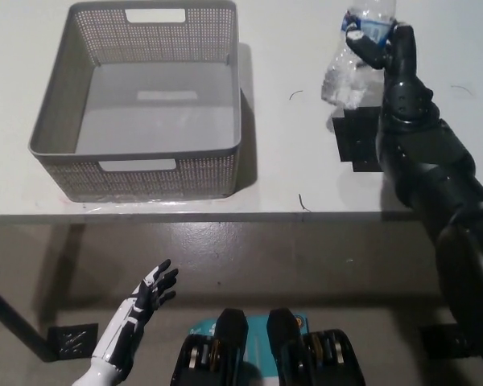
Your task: Use the right hand to pick up a water botttle and place it into a container on the left side
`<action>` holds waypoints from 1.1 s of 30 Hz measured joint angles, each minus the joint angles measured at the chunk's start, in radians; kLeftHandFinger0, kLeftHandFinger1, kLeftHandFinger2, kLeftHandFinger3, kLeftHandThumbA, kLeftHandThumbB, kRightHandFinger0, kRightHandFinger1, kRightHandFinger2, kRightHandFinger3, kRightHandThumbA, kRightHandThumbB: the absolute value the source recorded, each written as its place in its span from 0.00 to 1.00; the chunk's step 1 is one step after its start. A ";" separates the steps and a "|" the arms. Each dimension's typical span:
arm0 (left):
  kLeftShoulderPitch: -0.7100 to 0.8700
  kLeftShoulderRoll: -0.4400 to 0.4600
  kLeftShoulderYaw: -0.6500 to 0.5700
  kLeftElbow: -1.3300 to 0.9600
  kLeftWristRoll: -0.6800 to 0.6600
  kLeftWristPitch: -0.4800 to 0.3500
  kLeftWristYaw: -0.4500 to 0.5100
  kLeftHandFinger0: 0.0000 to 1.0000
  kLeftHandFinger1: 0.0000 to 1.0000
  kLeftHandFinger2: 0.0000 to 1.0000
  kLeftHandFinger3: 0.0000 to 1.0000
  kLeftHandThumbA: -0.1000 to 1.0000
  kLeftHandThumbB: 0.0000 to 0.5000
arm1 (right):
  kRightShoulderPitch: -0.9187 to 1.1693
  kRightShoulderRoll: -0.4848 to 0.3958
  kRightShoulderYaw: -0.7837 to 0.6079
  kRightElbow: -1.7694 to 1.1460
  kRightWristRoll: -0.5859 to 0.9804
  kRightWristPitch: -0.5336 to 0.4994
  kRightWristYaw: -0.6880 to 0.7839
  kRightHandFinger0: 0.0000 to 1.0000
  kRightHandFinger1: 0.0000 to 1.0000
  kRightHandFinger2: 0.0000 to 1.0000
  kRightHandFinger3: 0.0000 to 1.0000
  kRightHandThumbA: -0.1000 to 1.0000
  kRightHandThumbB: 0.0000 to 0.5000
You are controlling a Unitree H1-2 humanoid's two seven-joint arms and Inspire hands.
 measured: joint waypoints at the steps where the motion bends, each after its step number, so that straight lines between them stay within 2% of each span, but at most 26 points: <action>1: 0.000 0.000 0.000 0.000 0.000 0.000 -0.002 1.00 1.00 1.00 1.00 1.00 0.41 | -0.003 0.003 0.002 -0.005 -0.001 -0.012 -0.007 0.00 0.12 0.62 0.65 0.00 0.22; 4: 0.000 0.001 0.000 0.000 0.000 0.000 -0.005 1.00 1.00 1.00 1.00 1.00 0.39 | -0.017 0.013 0.013 -0.046 -0.005 -0.037 -0.024 0.00 0.17 0.64 0.67 0.00 0.28; 6: 0.000 0.001 0.000 0.000 0.000 -0.001 -0.006 1.00 1.00 1.00 1.00 1.00 0.41 | -0.034 0.022 0.022 -0.087 -0.009 -0.049 -0.032 0.00 0.17 0.64 0.68 0.00 0.24; 9: 0.000 0.001 0.000 0.000 0.001 -0.001 -0.007 1.00 1.00 1.00 1.00 1.00 0.43 | -0.056 0.045 0.046 -0.181 -0.022 -0.064 -0.043 0.00 0.20 0.66 0.71 0.00 0.24; 12: 0.000 0.001 0.000 -0.001 0.004 -0.001 -0.006 1.00 1.00 1.00 1.00 1.00 0.45 | -0.079 0.084 0.063 -0.278 -0.033 -0.064 -0.050 0.00 0.22 0.68 0.67 0.00 0.27; 17: 0.000 0.001 -0.002 -0.001 0.008 -0.001 -0.007 1.00 1.00 1.00 1.00 1.00 0.45 | -0.121 0.181 0.097 -0.341 -0.042 -0.056 -0.054 0.00 0.19 0.64 0.71 0.00 0.24; 22: 0.000 0.005 -0.006 -0.002 0.013 -0.001 -0.008 1.00 1.00 1.00 1.00 1.00 0.44 | -0.151 0.258 0.116 -0.295 -0.047 -0.055 -0.055 0.00 0.20 0.66 0.71 0.00 0.25; 23: 0.000 0.006 -0.006 -0.002 0.015 -0.001 -0.008 1.00 1.00 1.00 1.00 1.00 0.44 | -0.156 0.276 0.126 -0.269 -0.050 -0.055 -0.056 0.00 0.17 0.62 0.65 0.00 0.25; 26: 0.000 0.006 -0.007 -0.002 0.016 -0.001 -0.010 1.00 1.00 1.00 1.00 1.00 0.46 | -0.164 0.306 0.156 -0.199 -0.064 -0.055 -0.059 0.00 0.16 0.62 0.59 0.00 0.26; 27: -0.001 0.006 -0.008 -0.002 0.017 -0.001 -0.010 1.00 1.00 1.00 1.00 1.00 0.45 | -0.165 0.315 0.167 -0.170 -0.069 -0.056 -0.059 0.00 0.16 0.63 0.59 0.00 0.25; 29: -0.002 0.006 -0.007 -0.002 0.017 -0.001 -0.011 1.00 1.00 1.00 1.00 1.00 0.44 | -0.165 0.329 0.181 -0.117 -0.075 -0.058 -0.059 0.00 0.23 0.74 0.70 0.00 0.25; 31: -0.002 0.006 -0.008 -0.004 0.018 -0.001 -0.011 1.00 1.00 1.00 1.00 1.00 0.42 | -0.163 0.337 0.192 -0.074 -0.078 -0.059 -0.058 0.00 0.23 0.74 0.71 0.00 0.30; 32: -0.002 0.006 -0.008 -0.006 0.018 -0.001 -0.012 1.00 1.00 1.00 1.00 1.00 0.40 | -0.161 0.339 0.200 -0.051 -0.080 -0.059 -0.058 0.00 0.21 0.71 0.66 0.00 0.30; 33: -0.002 0.006 -0.008 -0.009 0.018 -0.001 -0.013 1.00 1.00 1.00 1.00 1.00 0.40 | -0.159 0.339 0.207 -0.034 -0.082 -0.059 -0.058 0.00 0.23 0.74 0.68 0.00 0.28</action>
